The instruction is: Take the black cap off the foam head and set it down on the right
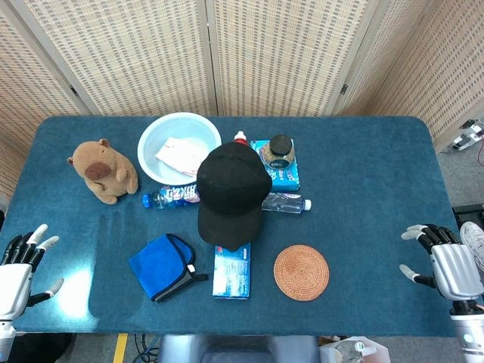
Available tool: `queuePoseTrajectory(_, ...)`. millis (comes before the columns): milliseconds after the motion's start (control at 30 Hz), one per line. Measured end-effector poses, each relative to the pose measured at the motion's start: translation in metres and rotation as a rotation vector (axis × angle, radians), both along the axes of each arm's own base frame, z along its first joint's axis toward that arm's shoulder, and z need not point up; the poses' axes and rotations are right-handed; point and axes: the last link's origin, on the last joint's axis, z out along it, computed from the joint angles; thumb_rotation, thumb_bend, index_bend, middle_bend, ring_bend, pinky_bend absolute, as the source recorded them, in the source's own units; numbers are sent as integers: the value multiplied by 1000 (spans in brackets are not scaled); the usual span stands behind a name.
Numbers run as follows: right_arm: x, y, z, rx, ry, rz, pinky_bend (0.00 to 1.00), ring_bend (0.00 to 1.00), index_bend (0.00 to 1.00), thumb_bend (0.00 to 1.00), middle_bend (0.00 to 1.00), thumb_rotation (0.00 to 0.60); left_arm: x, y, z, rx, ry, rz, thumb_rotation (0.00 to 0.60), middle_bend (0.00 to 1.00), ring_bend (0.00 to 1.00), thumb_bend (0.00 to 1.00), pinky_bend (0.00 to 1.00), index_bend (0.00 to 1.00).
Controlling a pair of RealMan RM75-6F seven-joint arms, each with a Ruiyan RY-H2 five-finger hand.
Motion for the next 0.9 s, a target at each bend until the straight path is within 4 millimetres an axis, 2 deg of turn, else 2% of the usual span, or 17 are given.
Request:
queuePoseTrajectory(500, 8, -5, -1, 17, 10, 46, 263, 231, 403, 64, 325, 600, 1, -1, 1, -2, 0, -5, 600, 42, 11, 191, 0, 201)
queuePoseTrajectory(900, 42, -27, -16, 113, 46, 205, 264, 231, 403, 64, 325, 600, 3, -3, 2, 3, 0, -8, 600, 42, 11, 192, 0, 201)
